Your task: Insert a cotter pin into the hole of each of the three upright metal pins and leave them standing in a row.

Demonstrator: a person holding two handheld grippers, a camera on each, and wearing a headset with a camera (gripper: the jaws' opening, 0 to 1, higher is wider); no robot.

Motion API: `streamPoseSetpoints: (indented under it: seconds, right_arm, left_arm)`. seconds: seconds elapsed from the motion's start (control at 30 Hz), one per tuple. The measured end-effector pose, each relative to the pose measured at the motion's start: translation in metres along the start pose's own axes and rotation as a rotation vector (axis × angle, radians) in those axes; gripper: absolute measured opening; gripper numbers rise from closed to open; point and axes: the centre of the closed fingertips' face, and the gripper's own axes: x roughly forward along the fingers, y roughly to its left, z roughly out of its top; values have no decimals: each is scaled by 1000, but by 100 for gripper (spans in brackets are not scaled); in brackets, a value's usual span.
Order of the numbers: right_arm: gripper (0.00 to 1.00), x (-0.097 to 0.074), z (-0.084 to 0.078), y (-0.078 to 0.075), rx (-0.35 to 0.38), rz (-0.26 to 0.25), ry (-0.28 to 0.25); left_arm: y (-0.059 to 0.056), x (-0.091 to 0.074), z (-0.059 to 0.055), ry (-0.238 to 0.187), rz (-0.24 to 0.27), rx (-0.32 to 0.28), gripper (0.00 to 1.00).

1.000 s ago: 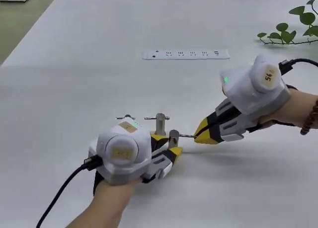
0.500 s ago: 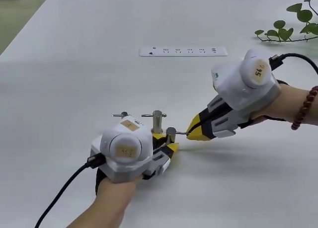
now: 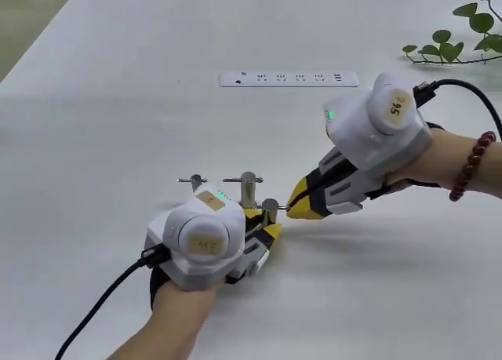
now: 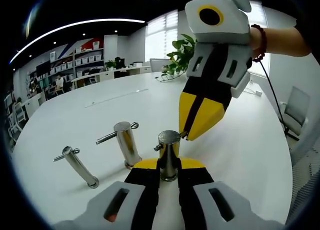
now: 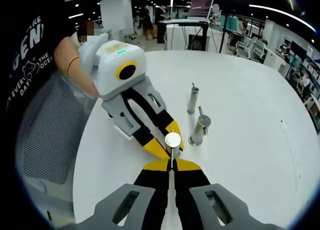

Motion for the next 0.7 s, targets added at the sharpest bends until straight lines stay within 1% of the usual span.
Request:
streamPoseSetpoints:
  seconds: [0.1,0.3,0.33,0.4,0.5,0.6,0.7]
  right_arm:
    - [0,2,2,0,25,0,-14]
    - [0,5,5,-2,37,-3,-27]
    - [1,4,5,-3,42,-8,-27]
    - [7,3,4,-4,54,-11,-29]
    - [9,-1,2,-2,56,-16,-27]
    - [9,-6,-1,-1,65,-22,-25]
    - [6,-9,-3,0,71,-26,-26]
  left_arm:
    - [0,0,0,0,-1,2,10]
    - [0,0,0,-1,-3,6,10]
    - [0,0,0,0,-4,7,10]
    - [0,0,0,0,-4,7,10]
    - [0,1,0,0,-3,6,10]
    - [0,1,0,0,-2,6,10]
    - [0,1,0,0,0,4,10]
